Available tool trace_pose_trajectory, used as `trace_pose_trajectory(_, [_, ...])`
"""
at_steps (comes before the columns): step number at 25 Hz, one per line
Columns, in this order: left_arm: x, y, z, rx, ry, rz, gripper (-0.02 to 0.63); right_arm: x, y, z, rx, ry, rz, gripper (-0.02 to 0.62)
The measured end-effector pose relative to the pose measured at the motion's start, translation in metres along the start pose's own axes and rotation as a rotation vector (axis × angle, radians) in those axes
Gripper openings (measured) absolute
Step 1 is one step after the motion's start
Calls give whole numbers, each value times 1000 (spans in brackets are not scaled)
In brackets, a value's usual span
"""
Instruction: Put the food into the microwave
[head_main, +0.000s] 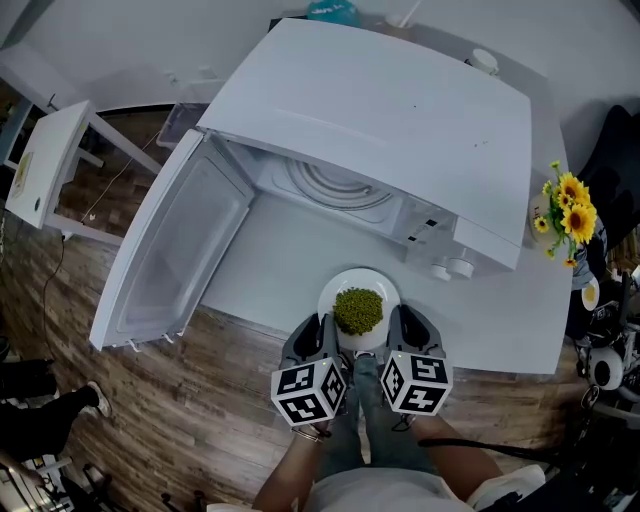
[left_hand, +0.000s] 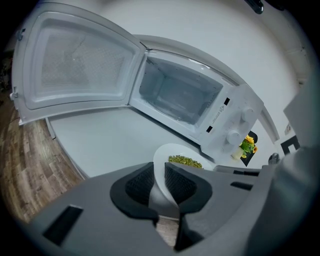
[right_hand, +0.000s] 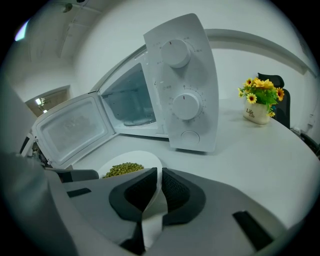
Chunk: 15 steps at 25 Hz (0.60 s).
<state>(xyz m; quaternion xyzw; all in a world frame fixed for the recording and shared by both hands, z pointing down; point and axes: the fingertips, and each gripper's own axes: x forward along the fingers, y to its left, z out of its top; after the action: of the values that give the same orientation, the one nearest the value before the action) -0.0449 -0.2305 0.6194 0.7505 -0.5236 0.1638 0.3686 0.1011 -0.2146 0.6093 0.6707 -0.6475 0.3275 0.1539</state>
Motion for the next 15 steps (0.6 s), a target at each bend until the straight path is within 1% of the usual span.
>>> trace_pose_trajectory(15, [-22,5,41,-28,-77,2,71,-12,30,41,-20,-74,26,38])
